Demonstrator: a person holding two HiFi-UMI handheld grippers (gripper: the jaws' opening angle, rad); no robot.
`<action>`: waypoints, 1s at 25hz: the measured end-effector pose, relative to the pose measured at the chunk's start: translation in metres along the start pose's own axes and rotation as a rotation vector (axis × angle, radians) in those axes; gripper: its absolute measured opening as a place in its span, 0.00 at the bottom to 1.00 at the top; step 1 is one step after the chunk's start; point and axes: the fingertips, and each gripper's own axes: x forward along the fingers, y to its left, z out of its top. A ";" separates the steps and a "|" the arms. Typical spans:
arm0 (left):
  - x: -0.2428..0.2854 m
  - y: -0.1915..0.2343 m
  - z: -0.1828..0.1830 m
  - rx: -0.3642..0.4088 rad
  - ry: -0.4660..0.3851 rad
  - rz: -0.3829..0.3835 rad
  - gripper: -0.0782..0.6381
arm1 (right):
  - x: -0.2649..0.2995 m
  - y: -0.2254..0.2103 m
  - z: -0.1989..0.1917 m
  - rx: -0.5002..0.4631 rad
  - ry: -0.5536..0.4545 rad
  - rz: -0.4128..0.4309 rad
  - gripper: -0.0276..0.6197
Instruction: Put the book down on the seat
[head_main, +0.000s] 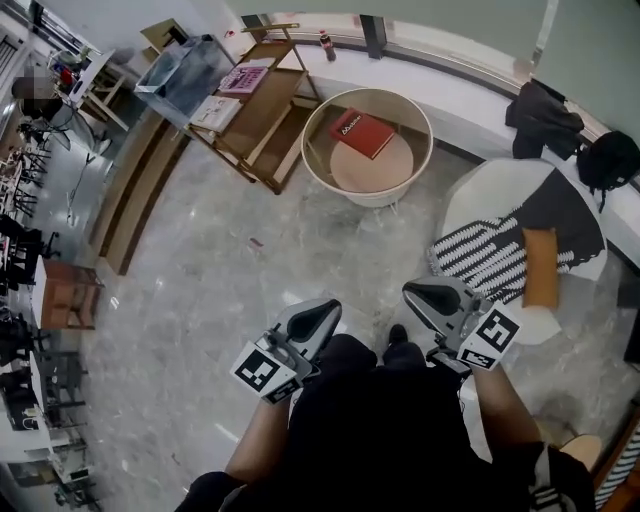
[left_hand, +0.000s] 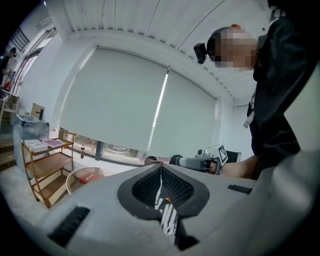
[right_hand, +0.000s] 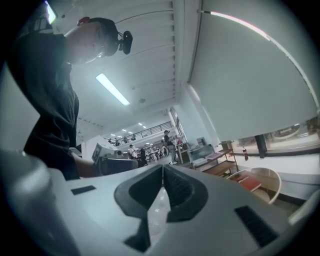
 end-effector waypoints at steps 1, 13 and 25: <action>0.002 0.002 -0.003 -0.008 0.012 0.004 0.14 | 0.001 -0.005 -0.001 0.010 0.000 -0.003 0.09; 0.050 0.079 0.003 -0.064 -0.082 0.002 0.14 | 0.045 -0.079 0.000 0.032 0.057 -0.011 0.09; 0.084 0.235 0.050 -0.115 -0.134 0.012 0.14 | 0.176 -0.169 0.045 0.006 0.159 0.018 0.09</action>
